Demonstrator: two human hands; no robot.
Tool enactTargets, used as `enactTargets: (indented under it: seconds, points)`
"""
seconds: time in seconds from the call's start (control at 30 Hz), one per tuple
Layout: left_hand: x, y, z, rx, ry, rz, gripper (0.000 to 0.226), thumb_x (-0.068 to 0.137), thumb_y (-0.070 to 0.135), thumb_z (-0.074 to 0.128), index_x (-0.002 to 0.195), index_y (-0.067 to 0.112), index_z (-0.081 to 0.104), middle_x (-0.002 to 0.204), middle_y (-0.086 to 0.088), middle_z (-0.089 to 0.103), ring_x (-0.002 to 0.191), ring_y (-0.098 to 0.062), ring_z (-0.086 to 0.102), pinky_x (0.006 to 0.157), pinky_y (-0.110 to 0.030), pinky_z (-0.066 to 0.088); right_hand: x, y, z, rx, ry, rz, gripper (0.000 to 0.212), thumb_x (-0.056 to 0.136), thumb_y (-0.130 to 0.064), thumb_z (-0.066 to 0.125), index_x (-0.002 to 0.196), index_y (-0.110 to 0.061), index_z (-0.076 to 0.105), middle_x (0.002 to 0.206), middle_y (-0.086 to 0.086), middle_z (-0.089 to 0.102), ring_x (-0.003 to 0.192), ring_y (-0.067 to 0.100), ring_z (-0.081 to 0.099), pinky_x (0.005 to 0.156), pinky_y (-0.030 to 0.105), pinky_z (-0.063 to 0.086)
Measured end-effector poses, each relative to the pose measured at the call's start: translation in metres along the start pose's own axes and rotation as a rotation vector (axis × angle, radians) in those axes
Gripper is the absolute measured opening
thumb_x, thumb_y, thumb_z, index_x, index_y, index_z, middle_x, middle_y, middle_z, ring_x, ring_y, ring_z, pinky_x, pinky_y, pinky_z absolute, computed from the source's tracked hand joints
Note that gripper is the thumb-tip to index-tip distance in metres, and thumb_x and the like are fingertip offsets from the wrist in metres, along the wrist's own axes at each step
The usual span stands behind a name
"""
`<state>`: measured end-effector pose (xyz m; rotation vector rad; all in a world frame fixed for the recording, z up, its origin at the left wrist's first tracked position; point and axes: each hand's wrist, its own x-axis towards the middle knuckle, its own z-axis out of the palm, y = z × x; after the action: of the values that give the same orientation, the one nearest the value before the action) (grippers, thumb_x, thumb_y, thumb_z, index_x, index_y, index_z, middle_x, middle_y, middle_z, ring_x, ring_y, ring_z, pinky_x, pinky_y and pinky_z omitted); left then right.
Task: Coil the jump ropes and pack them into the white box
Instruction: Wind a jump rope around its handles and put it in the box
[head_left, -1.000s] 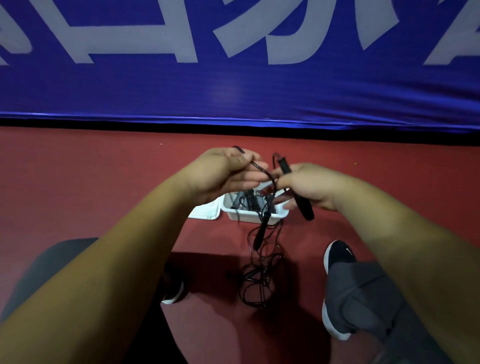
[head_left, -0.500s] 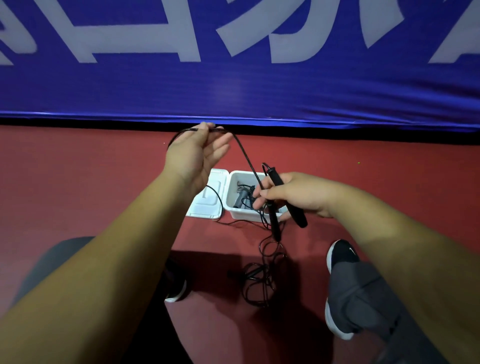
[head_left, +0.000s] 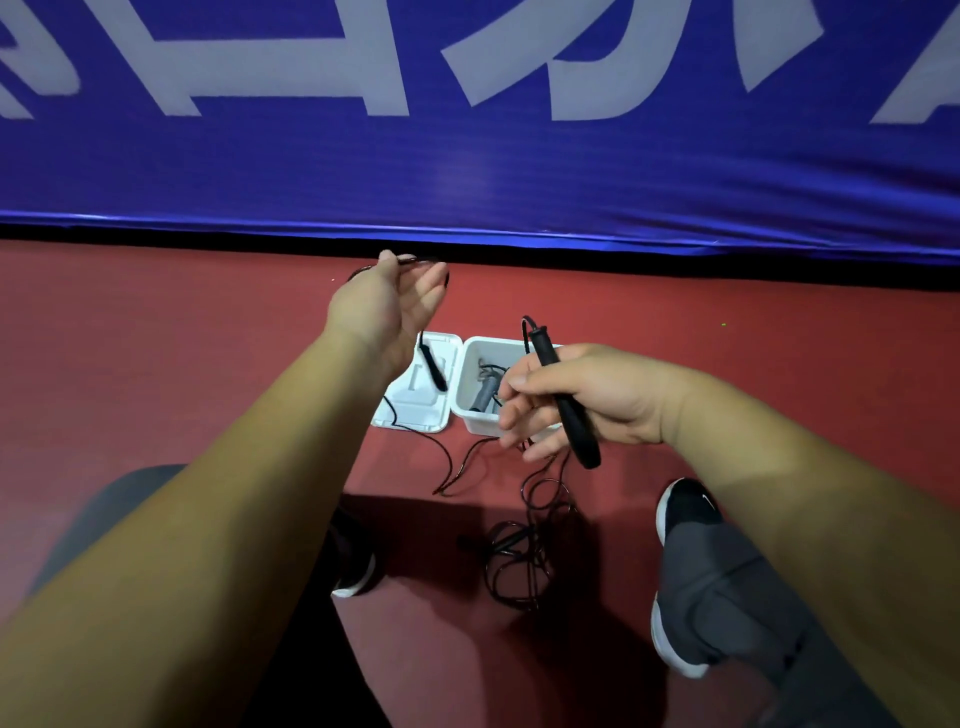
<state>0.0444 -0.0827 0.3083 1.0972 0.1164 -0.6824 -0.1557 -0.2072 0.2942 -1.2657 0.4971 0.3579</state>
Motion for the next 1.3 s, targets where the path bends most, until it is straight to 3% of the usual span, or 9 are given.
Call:
enactTargets:
  seconds: [0.33,0.5,0.6,0.77,0.9,0.97,1.07,1.17,1.3]
  points:
    - [-0.011,0.000,0.011,0.231,-0.029,0.067,0.026,0.113,0.030,0.046,0.106,0.010,0.062,0.079,-0.003,0.077,0.085,-0.023,0.080,0.078,-0.036,0.065,0.021,-0.001,-0.023,0.070,0.492,-0.086,0.020,0.108,-0.022,0.059,0.118,-0.011,0.071,0.102,0.013,0.079,0.076,0.027,0.073,0.065,0.038,0.059]
    - [-0.023,0.000,0.018,0.166,-0.207,-0.083,0.027,0.114,0.022,0.045,0.104,0.003,0.062,0.084,-0.011,0.078,0.094,-0.029,0.080,0.076,-0.036,0.066,0.029,0.009,-0.024,-0.193,0.581,-0.121,0.046,0.091,-0.011,0.065,0.125,-0.042,0.069,0.130,-0.002,0.069,0.105,0.021,0.071,0.090,0.038,0.056]
    - [-0.028,-0.004,0.022,0.090,-0.269,-0.168,0.024,0.114,0.018,0.043,0.109,0.002,0.060,0.086,-0.014,0.078,0.090,-0.028,0.080,0.073,-0.036,0.066,0.030,0.017,-0.015,-0.121,0.415,-0.054,0.055,0.070,-0.007,0.064,0.114,-0.036,0.079,0.129,-0.005,0.073,0.115,0.024,0.066,0.097,0.038,0.055]
    - [-0.023,0.002,0.019,-0.049,-0.264,-0.172,0.028,0.114,0.014,0.039,0.135,-0.001,0.050,0.099,-0.018,0.079,0.095,-0.032,0.079,0.082,-0.041,0.066,0.021,0.023,0.009,0.015,-0.070,0.143,0.054,0.085,0.002,0.049,0.136,-0.008,0.062,0.109,0.007,0.079,0.076,0.010,0.071,0.064,0.024,0.049]
    - [-0.010,0.010,0.008,-0.116,-0.148,-0.135,0.028,0.115,0.016,0.038,0.131,-0.003,0.052,0.114,-0.022,0.076,0.099,-0.033,0.078,0.086,-0.043,0.064,0.014,0.020,0.015,0.052,-0.144,0.149,0.031,0.104,0.000,0.047,0.127,-0.003,0.066,0.104,0.014,0.076,0.100,0.032,0.075,0.081,0.039,0.062]
    - [-0.007,0.011,0.004,-0.073,-0.071,-0.141,0.029,0.116,0.020,0.037,0.118,-0.003,0.054,0.129,-0.023,0.071,0.102,-0.031,0.077,0.087,-0.042,0.064,0.014,0.020,0.014,0.043,-0.119,0.143,0.022,0.107,-0.005,0.052,0.121,-0.002,0.068,0.093,0.011,0.071,0.089,0.030,0.072,0.085,0.047,0.060]
    - [-0.007,0.012,-0.001,0.212,0.014,-0.241,0.035,0.115,0.027,0.039,0.128,-0.004,0.047,0.130,-0.025,0.069,0.103,-0.035,0.077,0.086,-0.044,0.064,0.016,0.018,0.010,-0.006,-0.063,0.143,0.010,0.105,-0.014,0.060,0.104,-0.009,0.069,0.082,0.005,0.061,0.072,0.021,0.060,0.078,0.045,0.058]
    - [-0.013,0.007,-0.003,0.912,-0.020,-0.311,0.041,0.110,0.033,0.046,0.125,-0.004,0.056,0.113,-0.023,0.076,0.087,-0.034,0.080,0.079,-0.046,0.065,0.017,0.013,0.006,0.025,-0.078,0.139,0.011,0.107,-0.020,0.061,0.100,-0.013,0.065,0.079,0.002,0.054,0.065,0.015,0.048,0.066,0.036,0.048]
    - [-0.022,-0.003,-0.006,1.432,-0.292,0.089,0.033,0.098,0.009,0.061,0.128,0.021,0.070,0.113,-0.003,0.076,0.098,-0.026,0.075,0.086,-0.042,0.063,0.009,0.005,0.006,0.029,-0.081,0.106,0.013,0.105,-0.016,0.067,0.109,-0.003,0.068,0.082,0.006,0.063,0.065,0.013,0.053,0.060,0.029,0.049]
